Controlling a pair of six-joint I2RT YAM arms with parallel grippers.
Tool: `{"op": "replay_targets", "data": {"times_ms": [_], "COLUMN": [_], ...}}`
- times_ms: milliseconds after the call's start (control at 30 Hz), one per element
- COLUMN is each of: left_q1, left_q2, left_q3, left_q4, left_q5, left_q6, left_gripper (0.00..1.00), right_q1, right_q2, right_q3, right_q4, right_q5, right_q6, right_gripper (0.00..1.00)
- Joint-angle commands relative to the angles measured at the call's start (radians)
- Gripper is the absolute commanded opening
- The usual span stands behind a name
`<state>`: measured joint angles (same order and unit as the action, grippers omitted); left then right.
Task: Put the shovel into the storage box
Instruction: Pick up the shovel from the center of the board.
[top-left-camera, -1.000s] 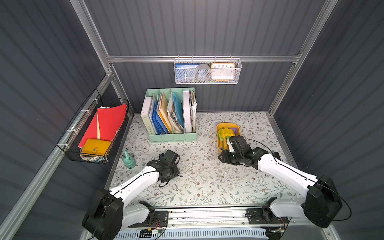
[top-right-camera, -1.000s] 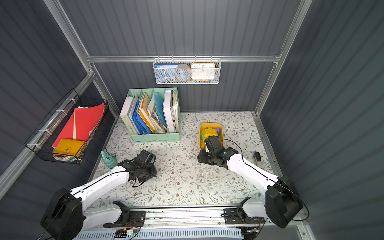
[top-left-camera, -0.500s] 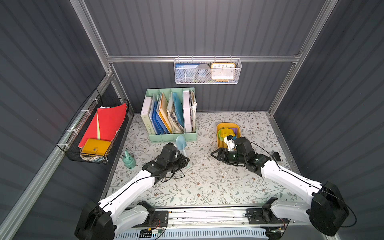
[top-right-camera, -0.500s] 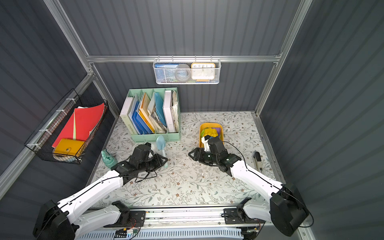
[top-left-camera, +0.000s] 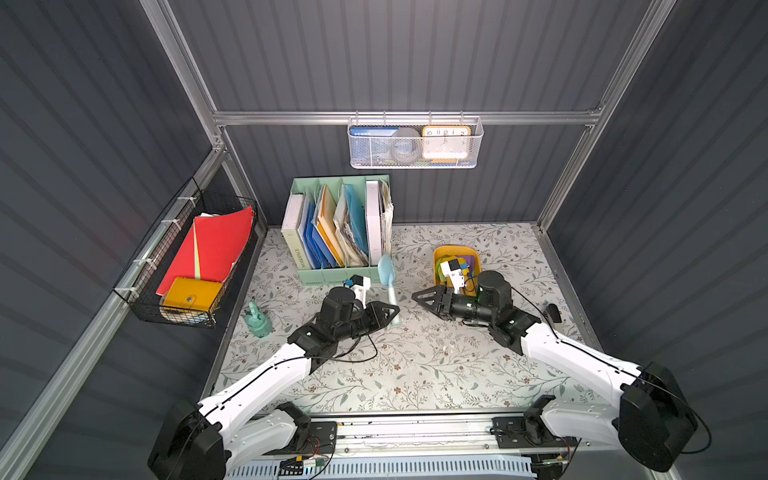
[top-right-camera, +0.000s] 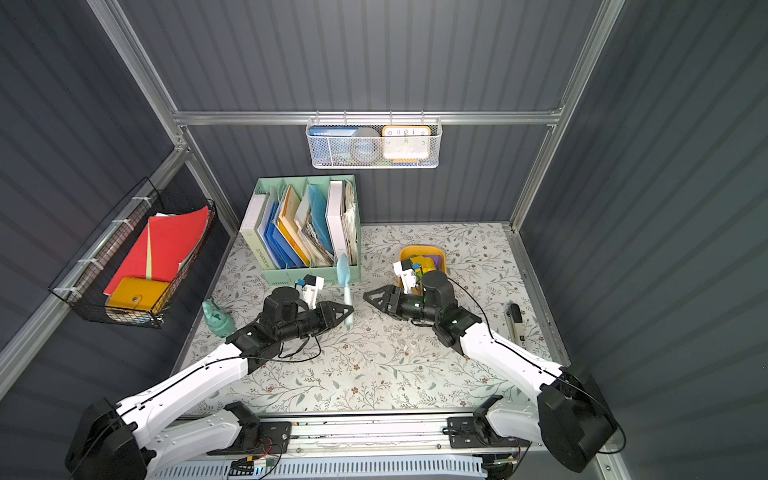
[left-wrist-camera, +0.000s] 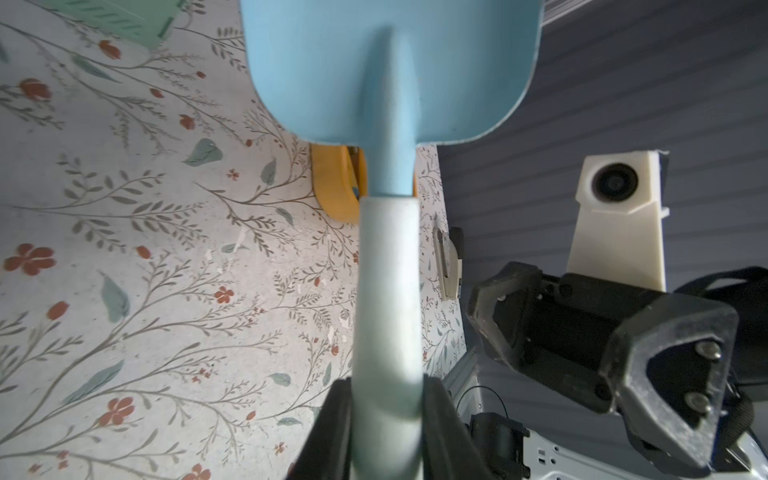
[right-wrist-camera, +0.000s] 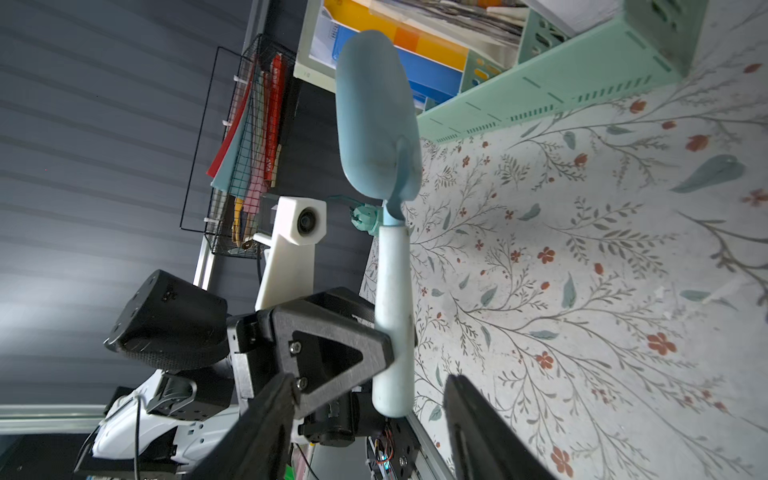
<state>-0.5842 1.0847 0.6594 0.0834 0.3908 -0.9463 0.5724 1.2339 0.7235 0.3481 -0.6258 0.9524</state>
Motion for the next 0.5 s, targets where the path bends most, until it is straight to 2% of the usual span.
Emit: {"op": "replay_targets", "data": {"times_ms": [0,233,467], "left_q1": [-0.016,-0.046,-0.073], "left_q2": [0.003,0.014,0.050], "left_q3": [-0.011,-0.020,-0.021], "left_q4": [0.142,0.262,0.345], "left_q5": [0.083,0.156,0.208], "left_q6": [0.008,-0.009,-0.023], "left_gripper": [0.00,0.00,0.00], "right_q1": [0.004,0.004,0.004], "right_q2": [0.019,0.050,0.061], "right_q3": [-0.005,-0.005,-0.003], "right_q4": [0.124,0.229,0.304], "right_q5": [-0.059,-0.097,-0.120], "right_q6": [0.039,0.085,0.111], "right_gripper": [0.61,0.57,0.45]}}
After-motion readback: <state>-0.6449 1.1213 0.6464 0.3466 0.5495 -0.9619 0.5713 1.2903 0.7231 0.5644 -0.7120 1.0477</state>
